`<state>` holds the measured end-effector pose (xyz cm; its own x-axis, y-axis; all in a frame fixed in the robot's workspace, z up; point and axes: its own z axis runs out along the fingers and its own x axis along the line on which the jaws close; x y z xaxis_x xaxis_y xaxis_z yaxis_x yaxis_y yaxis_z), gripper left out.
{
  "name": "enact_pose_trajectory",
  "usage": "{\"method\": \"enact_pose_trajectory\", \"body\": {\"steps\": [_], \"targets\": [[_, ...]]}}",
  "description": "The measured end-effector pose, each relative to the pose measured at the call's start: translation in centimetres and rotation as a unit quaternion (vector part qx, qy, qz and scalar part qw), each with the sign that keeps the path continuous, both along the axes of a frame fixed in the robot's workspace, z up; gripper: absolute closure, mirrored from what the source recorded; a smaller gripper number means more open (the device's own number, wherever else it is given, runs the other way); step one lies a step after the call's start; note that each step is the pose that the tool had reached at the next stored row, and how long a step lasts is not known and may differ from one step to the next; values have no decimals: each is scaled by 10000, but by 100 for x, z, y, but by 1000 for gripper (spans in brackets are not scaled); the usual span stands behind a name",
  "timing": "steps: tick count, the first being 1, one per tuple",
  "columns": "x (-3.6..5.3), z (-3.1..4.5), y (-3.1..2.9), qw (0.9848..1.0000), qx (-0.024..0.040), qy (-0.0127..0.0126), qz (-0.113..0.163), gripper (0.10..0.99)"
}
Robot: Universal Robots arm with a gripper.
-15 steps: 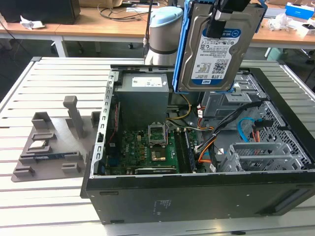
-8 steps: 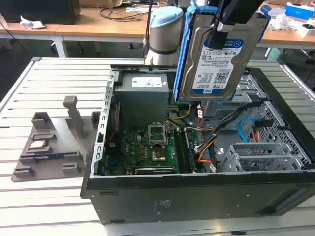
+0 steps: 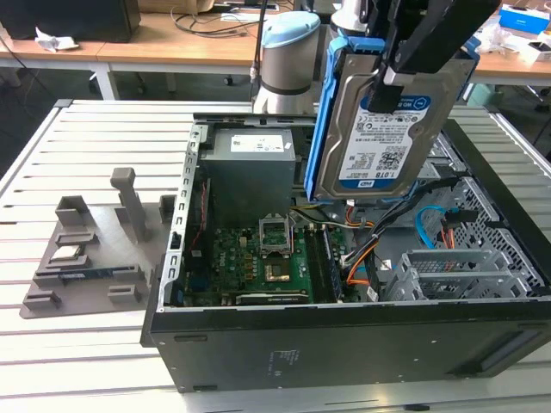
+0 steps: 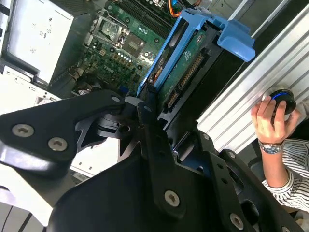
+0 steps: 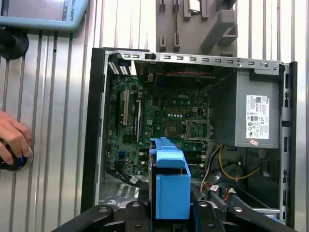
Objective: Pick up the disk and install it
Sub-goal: 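Pick up the disk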
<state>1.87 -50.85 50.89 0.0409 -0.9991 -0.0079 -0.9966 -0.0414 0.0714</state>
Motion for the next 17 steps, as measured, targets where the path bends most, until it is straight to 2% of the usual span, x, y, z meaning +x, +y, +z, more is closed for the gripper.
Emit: {"method": "enact_pose_trajectory", "body": {"steps": [12,17], "targets": [[1,-118,-237,10000,0,0,0,722],[1,-172,-414,10000,0,0,0,722]]}}
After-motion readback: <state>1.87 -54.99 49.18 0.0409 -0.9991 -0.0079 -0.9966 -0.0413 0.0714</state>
